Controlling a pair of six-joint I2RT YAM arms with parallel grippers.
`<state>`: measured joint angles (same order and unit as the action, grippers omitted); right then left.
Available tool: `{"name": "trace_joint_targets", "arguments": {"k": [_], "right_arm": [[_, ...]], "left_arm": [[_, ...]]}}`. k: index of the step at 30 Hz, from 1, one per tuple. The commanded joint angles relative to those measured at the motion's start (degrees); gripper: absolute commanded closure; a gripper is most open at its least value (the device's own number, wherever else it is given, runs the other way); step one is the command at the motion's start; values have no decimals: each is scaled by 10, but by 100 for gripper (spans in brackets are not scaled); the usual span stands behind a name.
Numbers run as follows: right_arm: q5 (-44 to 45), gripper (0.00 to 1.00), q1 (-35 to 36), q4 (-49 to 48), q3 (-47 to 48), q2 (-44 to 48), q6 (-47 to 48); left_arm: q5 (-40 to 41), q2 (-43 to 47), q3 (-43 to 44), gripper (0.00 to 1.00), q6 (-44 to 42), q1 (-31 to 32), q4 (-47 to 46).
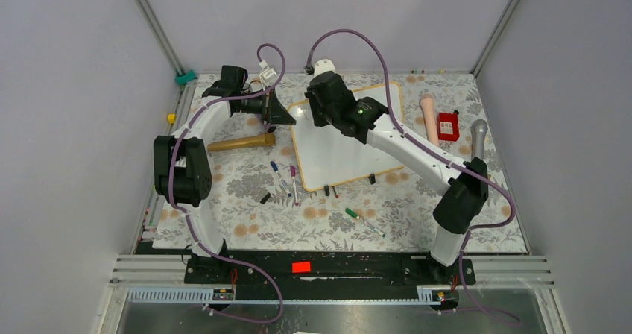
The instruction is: Write a sentence on the whiteboard
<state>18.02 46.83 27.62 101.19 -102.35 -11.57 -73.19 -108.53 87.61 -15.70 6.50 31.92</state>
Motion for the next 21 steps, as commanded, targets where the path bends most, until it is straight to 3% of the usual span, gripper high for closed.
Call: {"name": "trace_joint_targets", "arguments": {"k": [1,21], "right_arm": [[26,100,0,4,22,-9,1],[-42,100,0,36,5,-9,-13]], "left_arm": [[44,-19,-25,100,-78,28,44],[49,-15,-27,100,-82,27,44]]}}
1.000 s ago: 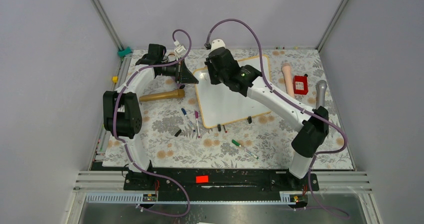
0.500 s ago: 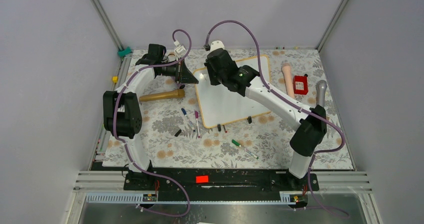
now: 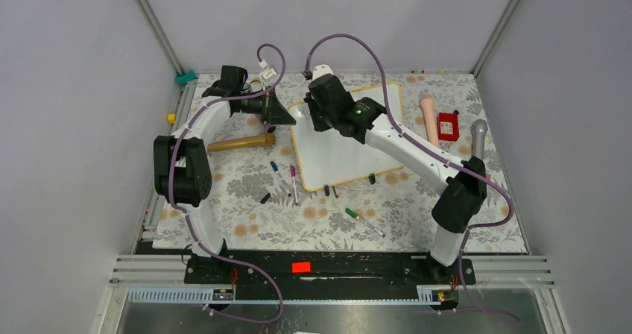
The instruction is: Write a sentence on the whiteboard
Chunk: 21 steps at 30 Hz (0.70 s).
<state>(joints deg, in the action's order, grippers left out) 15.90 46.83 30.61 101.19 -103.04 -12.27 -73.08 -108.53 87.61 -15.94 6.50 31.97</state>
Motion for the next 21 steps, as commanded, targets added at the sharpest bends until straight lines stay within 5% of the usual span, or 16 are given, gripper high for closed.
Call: {"name": "trace_joint_targets", "arguments": {"k": [1,21], "right_arm": [[-23,100,0,6,4,-2,-7],[-25,100,0,16,-22,5,-3]], "left_arm": [[47,-14,-27,100,-80,27,44],[53,-12,-29,100,-80,27,43]]}}
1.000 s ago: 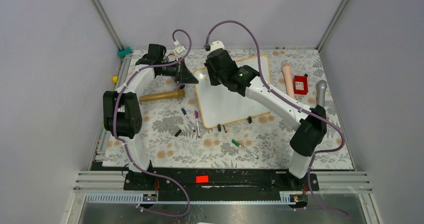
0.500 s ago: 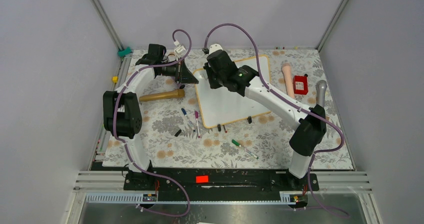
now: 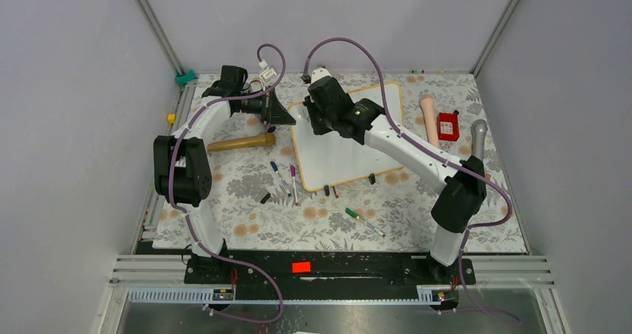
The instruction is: Write a sentence on the whiteboard
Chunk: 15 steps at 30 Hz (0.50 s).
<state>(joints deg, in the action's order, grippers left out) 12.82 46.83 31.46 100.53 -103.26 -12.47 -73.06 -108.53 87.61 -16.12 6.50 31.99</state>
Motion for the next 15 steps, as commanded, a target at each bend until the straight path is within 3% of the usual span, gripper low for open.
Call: {"name": "trace_joint_targets", "arguments": {"k": [1,9,15], "right_arm": [[4,100,0,8,-20,10,-1],[-6,100,0,9,-50,21,-10],[-11,100,0,9,-22,34,-2]], "left_arm": [[54,-11,-28,100,-79,26,43],[56,-10,-29,100,-79,27,43],[56,-10,-29,100,-78,27,43]]}}
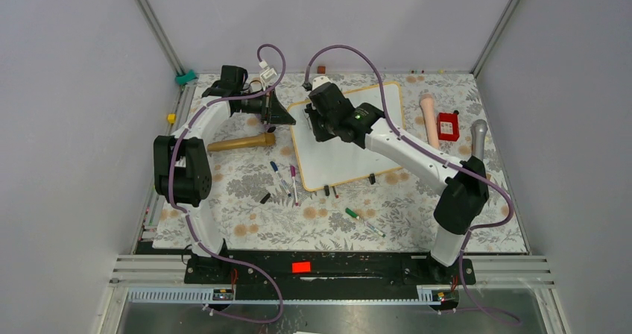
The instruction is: Write a sentence on the whiteboard
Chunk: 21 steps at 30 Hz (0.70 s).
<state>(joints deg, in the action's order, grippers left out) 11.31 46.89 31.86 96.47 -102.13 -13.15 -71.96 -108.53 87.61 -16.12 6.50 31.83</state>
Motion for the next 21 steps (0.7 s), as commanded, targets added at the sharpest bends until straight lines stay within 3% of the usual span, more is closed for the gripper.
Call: {"name": "trace_joint_targets", "arguments": {"k": [1,21], "right_arm": [[1,100,-1,4,23,28,9],[16,100,-35,-36,-45,105,22]], "left_arm": [[45,-10,-29,100,-78,27,45],[52,-9,-25,100,-76,27,45]]}}
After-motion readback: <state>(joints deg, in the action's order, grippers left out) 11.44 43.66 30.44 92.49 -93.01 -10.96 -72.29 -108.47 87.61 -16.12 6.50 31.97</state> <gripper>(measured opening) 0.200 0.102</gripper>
